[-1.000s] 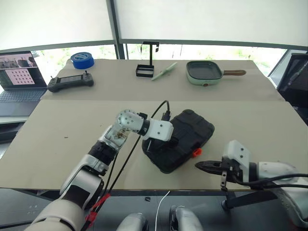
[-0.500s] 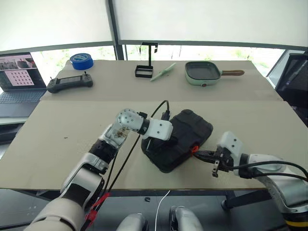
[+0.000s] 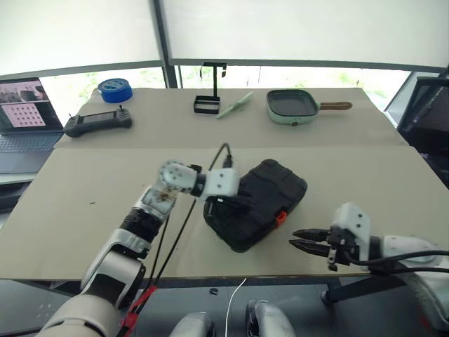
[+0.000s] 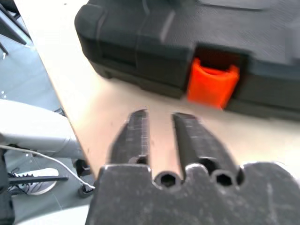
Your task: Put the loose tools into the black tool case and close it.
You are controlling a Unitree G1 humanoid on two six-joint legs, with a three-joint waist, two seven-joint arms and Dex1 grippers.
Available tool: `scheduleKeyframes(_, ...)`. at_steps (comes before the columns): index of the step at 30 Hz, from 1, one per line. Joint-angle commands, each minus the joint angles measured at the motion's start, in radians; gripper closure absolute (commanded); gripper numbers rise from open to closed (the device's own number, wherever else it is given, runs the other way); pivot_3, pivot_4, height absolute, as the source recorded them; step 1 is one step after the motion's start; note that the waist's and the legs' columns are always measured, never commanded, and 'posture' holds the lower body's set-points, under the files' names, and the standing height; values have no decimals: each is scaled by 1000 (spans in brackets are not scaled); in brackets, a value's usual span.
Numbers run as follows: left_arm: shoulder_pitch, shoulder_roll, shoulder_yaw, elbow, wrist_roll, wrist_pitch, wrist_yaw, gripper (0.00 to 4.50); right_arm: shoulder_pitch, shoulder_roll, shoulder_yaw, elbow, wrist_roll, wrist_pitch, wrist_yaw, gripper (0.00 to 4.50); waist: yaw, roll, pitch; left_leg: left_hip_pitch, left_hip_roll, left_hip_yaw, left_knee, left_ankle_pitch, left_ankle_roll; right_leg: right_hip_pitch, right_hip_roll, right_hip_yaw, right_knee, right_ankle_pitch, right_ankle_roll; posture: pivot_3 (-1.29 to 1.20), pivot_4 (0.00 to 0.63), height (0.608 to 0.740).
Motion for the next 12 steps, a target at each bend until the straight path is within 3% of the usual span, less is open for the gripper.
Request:
scheduleKeyframes(1, 88, 223, 154, -106, -147, 239, -123, 1847, 10, -63, -227, 45, 150, 53, 100, 1891, -20, 0, 0, 0, 0, 0, -1, 0, 0, -1, 1, 1, 0, 0, -1, 0, 150, 740)
scheduleKeyframes(6, 273, 502, 332, -281, -308, 536, -190, 74, 24, -117, -361, 173, 201, 74, 180, 209, -19, 1, 4, 0, 1, -1, -3, -1, -1, -2, 2, 0, -1, -1, -2, 0, 150, 740)
scheduleKeyframes(7, 314, 536, 374, -297, -323, 562, -174, 0, 27, -127, -373, 196, 199, 68, 197, 24, -15, 1, 5, -1, 1, -1, -3, -1, 0, -2, 2, 0, -2, -1, -1, 0, 150, 740)
scheduleKeyframes(12, 508, 590, 509, -377, -341, 553, -100, 0, 16, -146, -399, 259, 247, 96, 254, 24, 9, 3, 7, -2, -1, -1, -1, -3, 3, -2, -2, -1, -2, -2, 1, 0, 150, 740)
